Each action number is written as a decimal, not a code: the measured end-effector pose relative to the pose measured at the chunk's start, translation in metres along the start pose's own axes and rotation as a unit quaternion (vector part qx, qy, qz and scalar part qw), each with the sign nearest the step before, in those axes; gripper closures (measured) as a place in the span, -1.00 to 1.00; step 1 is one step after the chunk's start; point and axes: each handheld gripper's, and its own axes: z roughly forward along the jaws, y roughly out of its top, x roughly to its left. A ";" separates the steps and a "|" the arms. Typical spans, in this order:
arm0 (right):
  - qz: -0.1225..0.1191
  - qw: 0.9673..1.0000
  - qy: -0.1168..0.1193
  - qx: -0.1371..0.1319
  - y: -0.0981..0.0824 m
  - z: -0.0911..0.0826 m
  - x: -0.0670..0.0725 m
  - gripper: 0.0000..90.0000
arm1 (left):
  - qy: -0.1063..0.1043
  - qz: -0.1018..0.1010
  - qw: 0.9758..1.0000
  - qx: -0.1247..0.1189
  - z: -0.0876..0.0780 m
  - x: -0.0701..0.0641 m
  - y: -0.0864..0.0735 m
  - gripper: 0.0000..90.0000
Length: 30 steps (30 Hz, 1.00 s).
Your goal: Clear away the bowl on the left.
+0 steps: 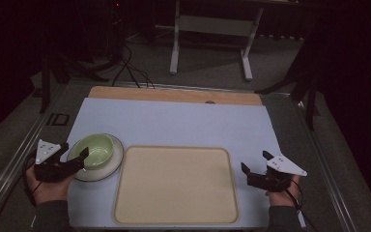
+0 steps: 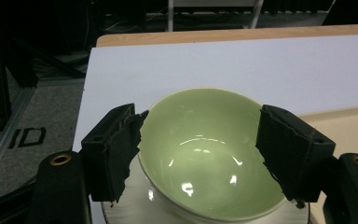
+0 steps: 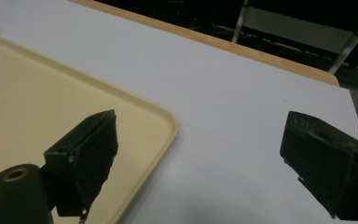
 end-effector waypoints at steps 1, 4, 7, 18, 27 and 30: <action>-0.001 1.000 -0.001 0.000 0.000 0.000 0.001 -0.76 | 0.001 -0.003 1.000 0.001 0.000 0.000 0.000 -0.34; -0.003 1.000 0.001 -0.002 0.000 0.000 0.001 -0.76 | 0.003 -0.005 1.000 0.002 0.000 0.001 0.000 -0.34; -0.006 1.000 -0.002 0.001 0.000 0.001 0.001 -0.76 | 0.011 -0.007 1.000 0.016 0.003 0.003 -0.001 -0.30; -0.010 1.000 -0.014 -0.011 0.001 -0.001 0.002 -0.76 | 0.030 -0.018 0.999 0.027 0.010 0.010 -0.003 -0.32; -0.010 1.000 -0.017 -0.017 0.001 -0.002 0.002 -0.76 | 0.035 -0.014 0.998 0.043 0.018 0.009 -0.003 -0.31; -0.011 1.000 -0.018 -0.017 0.001 -0.002 0.002 -0.76 | 0.035 -0.013 0.998 0.047 0.019 0.009 -0.003 -0.29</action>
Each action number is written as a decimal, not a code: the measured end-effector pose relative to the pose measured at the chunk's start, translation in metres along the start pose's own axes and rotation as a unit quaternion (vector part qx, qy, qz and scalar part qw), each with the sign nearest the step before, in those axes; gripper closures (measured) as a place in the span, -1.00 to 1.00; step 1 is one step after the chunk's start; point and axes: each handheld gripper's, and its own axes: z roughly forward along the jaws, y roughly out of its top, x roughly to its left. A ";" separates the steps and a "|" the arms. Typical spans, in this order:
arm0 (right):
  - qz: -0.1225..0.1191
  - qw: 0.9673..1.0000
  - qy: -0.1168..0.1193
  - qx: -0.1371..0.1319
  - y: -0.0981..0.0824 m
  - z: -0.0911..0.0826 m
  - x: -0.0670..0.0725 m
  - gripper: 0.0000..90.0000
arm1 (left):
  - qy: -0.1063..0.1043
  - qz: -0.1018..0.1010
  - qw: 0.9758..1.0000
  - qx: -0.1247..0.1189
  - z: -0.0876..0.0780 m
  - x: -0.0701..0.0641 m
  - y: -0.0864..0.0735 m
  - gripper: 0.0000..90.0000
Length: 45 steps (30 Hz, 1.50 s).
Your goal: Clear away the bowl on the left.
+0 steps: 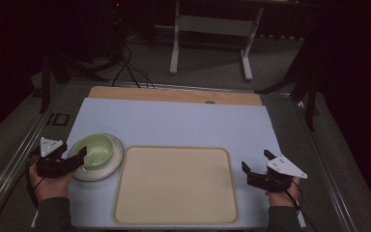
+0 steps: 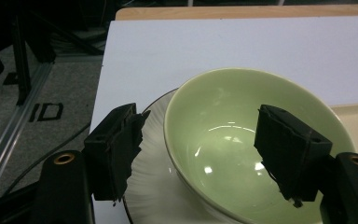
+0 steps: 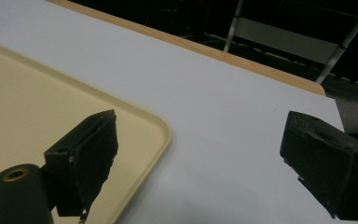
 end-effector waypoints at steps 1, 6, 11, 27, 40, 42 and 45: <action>0.002 1.000 -0.001 -0.001 0.000 0.000 0.000 -0.76 | 0.002 -0.001 1.000 0.002 0.002 0.000 0.000 -0.29; 0.001 1.000 0.000 -0.001 0.000 0.000 0.000 -0.76 | 0.005 -0.005 1.000 0.014 0.004 0.000 -0.001 -0.27; 0.000 1.000 0.000 -0.002 0.000 0.000 0.000 -0.76 | 0.015 -0.013 0.999 0.027 0.008 0.002 -0.001 -0.25; -0.002 1.000 0.000 -0.005 0.001 0.000 0.000 -0.76 | 0.003 -0.029 0.997 0.066 0.022 0.007 -0.001 -0.03; -0.006 1.000 0.001 -0.006 0.001 0.000 0.000 -0.76 | -0.022 -0.038 0.995 0.090 0.031 0.007 -0.002 0.20; -0.006 1.000 0.001 -0.006 0.002 0.000 0.000 -0.76 | -0.024 -0.042 0.994 0.093 0.032 0.008 -0.002 0.22; -0.007 1.000 0.000 -0.007 0.002 0.000 0.000 -0.76 | -0.025 -0.048 0.994 0.095 0.033 0.010 -0.003 0.26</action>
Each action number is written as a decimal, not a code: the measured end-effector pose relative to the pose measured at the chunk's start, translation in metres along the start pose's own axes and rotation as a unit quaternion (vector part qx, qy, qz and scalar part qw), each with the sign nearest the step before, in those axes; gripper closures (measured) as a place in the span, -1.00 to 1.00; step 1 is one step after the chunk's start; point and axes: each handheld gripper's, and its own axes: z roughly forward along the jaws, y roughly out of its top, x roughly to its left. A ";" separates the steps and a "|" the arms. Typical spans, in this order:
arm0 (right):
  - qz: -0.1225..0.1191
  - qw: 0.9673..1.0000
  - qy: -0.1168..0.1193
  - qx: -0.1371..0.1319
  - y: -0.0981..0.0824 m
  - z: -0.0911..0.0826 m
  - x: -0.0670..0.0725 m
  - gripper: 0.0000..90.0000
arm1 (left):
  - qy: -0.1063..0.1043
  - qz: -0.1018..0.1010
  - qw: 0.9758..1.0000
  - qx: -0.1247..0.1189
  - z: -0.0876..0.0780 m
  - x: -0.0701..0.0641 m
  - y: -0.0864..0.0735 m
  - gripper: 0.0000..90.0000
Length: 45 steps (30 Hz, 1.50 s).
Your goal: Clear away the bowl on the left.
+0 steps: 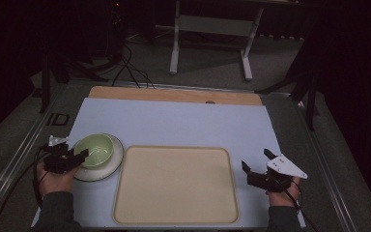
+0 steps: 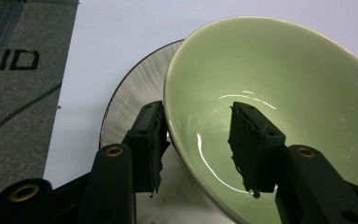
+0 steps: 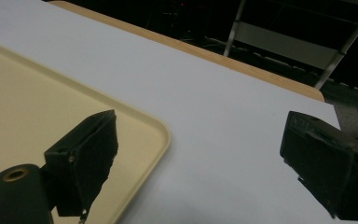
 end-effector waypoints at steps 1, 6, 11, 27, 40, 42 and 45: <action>0.000 1.000 0.000 0.000 0.000 0.000 0.000 -0.76 | 0.000 0.000 1.000 0.000 0.000 0.000 0.000 0.27; 0.001 1.000 0.000 -0.001 0.000 0.000 0.000 -0.76 | 0.001 -0.004 1.000 0.007 0.002 0.000 0.000 0.30; 0.001 1.000 -0.001 -0.002 0.000 0.000 0.000 -0.76 | 0.001 -0.008 1.000 0.012 0.004 0.001 0.000 0.34; 0.000 1.000 0.000 -0.002 0.000 -0.001 -0.001 -0.76 | 0.003 -0.023 0.999 0.022 0.008 0.005 0.001 0.61; -0.001 1.000 0.000 -0.001 0.000 0.000 -0.001 -0.76 | -0.007 -0.043 0.999 0.027 0.011 0.009 0.003 0.69; -0.001 1.000 0.000 -0.001 0.000 0.000 -0.001 -0.76 | -0.008 -0.047 0.999 0.026 0.012 0.009 0.003 0.71; -0.002 1.000 0.000 0.000 0.000 0.000 -0.001 -0.76 | -0.013 -0.052 0.998 0.025 0.013 0.010 0.004 0.75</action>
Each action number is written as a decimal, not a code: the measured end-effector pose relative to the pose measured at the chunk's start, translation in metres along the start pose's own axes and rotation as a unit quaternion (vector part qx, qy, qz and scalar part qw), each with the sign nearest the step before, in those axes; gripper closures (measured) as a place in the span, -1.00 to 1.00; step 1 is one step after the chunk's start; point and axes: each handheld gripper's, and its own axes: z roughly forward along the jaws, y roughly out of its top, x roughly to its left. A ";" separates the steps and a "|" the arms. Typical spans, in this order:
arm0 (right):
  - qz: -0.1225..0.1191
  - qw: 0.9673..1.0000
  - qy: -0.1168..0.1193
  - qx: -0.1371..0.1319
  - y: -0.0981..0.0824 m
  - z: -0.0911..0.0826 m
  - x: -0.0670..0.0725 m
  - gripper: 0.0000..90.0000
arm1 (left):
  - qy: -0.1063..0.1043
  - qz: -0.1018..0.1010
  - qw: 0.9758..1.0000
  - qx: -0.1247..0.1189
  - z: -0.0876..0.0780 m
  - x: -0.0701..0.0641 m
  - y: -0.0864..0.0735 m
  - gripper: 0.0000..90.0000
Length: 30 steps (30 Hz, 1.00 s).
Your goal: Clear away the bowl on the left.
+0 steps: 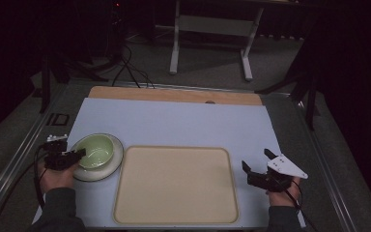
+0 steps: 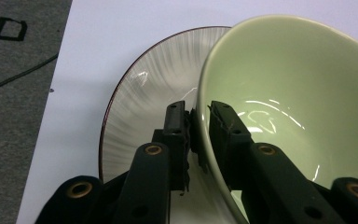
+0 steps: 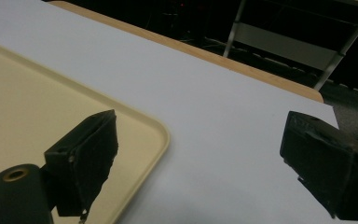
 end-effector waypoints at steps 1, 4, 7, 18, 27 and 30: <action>0.000 1.000 0.000 0.000 0.000 0.000 0.000 -0.76 | -0.001 -0.004 1.000 -0.001 0.000 0.000 0.000 0.76; 0.000 1.000 0.000 0.000 0.000 0.000 0.000 -0.76 | -0.001 -0.005 1.000 -0.001 0.000 0.000 0.000 0.76; -0.001 1.000 -0.001 0.003 0.000 0.001 0.000 -0.76 | -0.006 -0.005 1.000 0.000 0.001 0.000 0.001 0.72; -0.002 1.000 0.000 0.003 0.000 0.001 0.000 -0.76 | -0.036 -0.010 0.999 0.022 0.007 0.001 0.002 0.65; -0.001 1.000 -0.001 0.003 0.000 0.000 0.000 -0.76 | -0.037 -0.025 0.999 0.023 0.005 0.000 0.002 0.80; -0.001 1.000 -0.001 0.002 0.000 0.000 0.000 -0.76 | -0.037 -0.029 0.999 0.024 0.005 0.000 0.002 0.81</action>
